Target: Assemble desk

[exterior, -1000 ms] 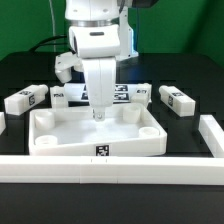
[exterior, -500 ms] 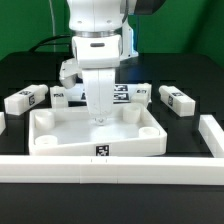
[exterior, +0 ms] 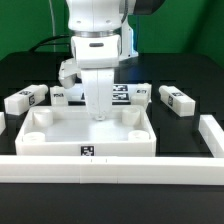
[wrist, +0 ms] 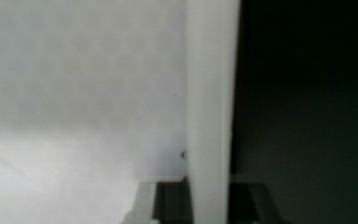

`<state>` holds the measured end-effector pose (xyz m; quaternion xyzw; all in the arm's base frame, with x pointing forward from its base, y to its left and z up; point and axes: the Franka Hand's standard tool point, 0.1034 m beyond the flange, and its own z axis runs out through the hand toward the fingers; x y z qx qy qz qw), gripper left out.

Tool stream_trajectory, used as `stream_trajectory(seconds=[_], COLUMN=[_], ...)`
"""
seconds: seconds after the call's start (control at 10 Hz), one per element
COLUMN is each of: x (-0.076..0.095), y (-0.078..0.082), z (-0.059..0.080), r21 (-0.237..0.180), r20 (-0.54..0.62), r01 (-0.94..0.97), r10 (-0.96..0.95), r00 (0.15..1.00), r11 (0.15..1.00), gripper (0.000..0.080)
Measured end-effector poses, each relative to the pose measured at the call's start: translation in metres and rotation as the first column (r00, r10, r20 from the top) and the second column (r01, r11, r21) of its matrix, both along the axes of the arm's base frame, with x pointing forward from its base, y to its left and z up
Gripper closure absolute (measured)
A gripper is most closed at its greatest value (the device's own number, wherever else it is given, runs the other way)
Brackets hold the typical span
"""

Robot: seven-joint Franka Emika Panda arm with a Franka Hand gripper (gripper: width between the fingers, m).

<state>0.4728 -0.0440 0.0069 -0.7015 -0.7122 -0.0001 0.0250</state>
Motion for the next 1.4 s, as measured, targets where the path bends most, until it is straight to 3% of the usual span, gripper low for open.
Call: stream_trajectory(seconds=[0.5, 0.9, 1.4], x=[0.000, 0.018, 0.037], y=[0.003, 0.041, 0.077], z=[0.000, 0.000, 0.000], r21=[0.000, 0.011, 0.024], r20=[0.000, 0.011, 0.025], r01=[0.017, 0.064, 0.106], r10=[-0.017, -0.064, -0.107], r00=[1.000, 0.998, 0.994], r11=[1.000, 0.998, 0.994], gripper=[0.0742, 0.0742, 0.0742])
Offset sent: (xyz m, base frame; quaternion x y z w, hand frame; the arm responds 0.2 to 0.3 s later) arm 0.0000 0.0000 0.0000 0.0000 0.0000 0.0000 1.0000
